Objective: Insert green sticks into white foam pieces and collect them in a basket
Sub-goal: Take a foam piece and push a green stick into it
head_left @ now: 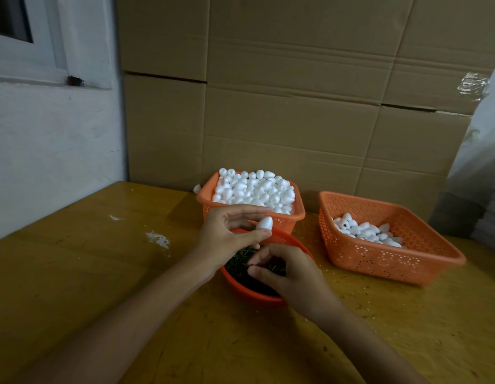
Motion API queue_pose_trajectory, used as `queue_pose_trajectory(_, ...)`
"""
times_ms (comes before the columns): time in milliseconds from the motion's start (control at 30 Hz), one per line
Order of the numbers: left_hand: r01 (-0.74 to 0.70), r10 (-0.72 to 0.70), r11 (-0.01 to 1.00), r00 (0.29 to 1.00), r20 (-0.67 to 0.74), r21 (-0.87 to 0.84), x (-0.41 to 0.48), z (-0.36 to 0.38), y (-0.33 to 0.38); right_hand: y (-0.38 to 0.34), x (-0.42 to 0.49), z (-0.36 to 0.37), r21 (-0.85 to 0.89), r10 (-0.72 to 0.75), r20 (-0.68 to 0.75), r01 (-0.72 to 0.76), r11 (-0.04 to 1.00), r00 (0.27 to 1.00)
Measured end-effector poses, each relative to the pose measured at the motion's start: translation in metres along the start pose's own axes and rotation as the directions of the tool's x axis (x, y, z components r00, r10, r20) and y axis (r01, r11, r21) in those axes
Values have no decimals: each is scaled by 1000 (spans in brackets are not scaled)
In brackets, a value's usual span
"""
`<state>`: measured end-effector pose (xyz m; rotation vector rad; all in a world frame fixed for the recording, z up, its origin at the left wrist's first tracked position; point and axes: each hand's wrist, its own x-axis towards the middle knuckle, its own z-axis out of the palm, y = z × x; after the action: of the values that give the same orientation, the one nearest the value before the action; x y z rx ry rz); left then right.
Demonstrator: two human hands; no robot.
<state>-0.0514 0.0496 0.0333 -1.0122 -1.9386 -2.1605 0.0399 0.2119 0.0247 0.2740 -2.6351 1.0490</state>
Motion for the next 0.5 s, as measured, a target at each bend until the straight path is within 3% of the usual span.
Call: queue_pose_trajectory(500, 9, -9, 998, 1000, 9, -70, 2, -2, 0, -7, -6, 1, 41, -35, 19, 34, 999, 999)
